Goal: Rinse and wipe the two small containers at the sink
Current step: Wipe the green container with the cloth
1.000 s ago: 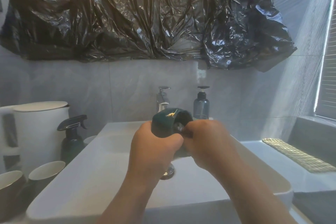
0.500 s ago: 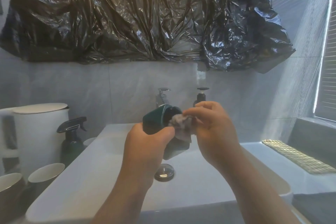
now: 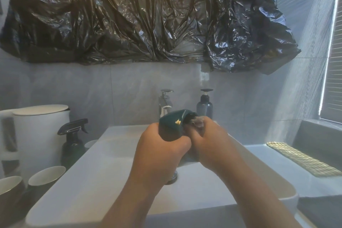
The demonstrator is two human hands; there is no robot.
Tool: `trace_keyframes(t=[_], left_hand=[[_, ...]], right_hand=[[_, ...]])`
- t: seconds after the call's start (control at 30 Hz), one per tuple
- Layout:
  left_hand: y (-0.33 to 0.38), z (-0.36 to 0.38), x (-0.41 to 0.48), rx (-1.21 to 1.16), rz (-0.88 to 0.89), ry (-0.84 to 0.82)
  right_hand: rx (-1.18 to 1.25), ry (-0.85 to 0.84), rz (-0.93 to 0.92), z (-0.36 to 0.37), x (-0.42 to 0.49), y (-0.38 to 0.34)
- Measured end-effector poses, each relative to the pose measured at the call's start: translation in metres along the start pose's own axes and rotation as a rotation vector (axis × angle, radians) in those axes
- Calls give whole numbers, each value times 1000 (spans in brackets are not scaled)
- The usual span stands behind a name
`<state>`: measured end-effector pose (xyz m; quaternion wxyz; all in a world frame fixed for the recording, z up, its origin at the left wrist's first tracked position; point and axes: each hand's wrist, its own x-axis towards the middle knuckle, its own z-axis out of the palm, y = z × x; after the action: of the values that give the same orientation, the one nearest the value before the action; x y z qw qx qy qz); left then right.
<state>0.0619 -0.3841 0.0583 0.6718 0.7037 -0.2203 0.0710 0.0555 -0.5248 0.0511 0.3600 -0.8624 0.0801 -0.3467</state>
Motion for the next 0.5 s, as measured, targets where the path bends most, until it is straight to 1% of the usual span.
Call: trace_keyframes(t=[0.1,0.17,0.27,0.33,0.4,0.5], left_hand=[[0,2,-2,46,-40,-59],[-1,1,-1,78,-39,-42],[-1,-3,3,139,-15,9],[-1,-5,3,169,-2,36],[-2,-3,2,183,2,38],[-3,1,-2,208,23,29]], right_hand=[[-337,112,-45,-2,0,0],[-395,102,-39,-5,-1,-3],[-256,-85,-22,-15,-7,-10],[-147,-171,-38,-20,-8,-11],[-102,-190,-47,-21,-6,-7],[-65,-134,15,-13,-2,-1]])
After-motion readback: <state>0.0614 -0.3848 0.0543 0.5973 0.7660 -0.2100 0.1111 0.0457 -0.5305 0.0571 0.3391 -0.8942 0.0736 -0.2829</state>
